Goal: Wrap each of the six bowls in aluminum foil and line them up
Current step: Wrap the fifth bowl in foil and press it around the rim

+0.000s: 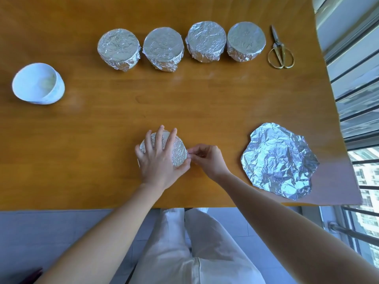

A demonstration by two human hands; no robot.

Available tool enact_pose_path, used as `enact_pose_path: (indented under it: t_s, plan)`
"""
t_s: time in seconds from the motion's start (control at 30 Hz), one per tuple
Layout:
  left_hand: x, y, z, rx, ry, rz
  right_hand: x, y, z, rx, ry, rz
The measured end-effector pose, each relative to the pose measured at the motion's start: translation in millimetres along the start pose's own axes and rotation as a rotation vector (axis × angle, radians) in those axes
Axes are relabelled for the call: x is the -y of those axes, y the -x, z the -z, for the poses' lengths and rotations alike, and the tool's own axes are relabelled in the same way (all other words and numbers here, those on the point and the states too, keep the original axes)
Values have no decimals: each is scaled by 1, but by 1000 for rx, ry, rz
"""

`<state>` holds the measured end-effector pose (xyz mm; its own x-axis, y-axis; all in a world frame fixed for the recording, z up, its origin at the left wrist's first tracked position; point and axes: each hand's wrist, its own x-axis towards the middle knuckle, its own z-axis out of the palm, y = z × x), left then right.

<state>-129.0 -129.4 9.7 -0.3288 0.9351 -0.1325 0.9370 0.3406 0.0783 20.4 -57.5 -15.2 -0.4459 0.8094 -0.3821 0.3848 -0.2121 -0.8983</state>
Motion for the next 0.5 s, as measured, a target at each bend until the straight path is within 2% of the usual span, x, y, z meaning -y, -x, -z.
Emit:
enact_pose_path:
  t_s: [0.23,0.37,0.5]
  plan:
    - [2,-1,0,-10,-4,-21,1,-7,8,131,-136,-49]
    - [4,-2,-1,7,-20,-41,6,-11,14,160,-70,-52]
    - [7,-5,-1,18,-47,-80,9,-15,14,139,8,21]
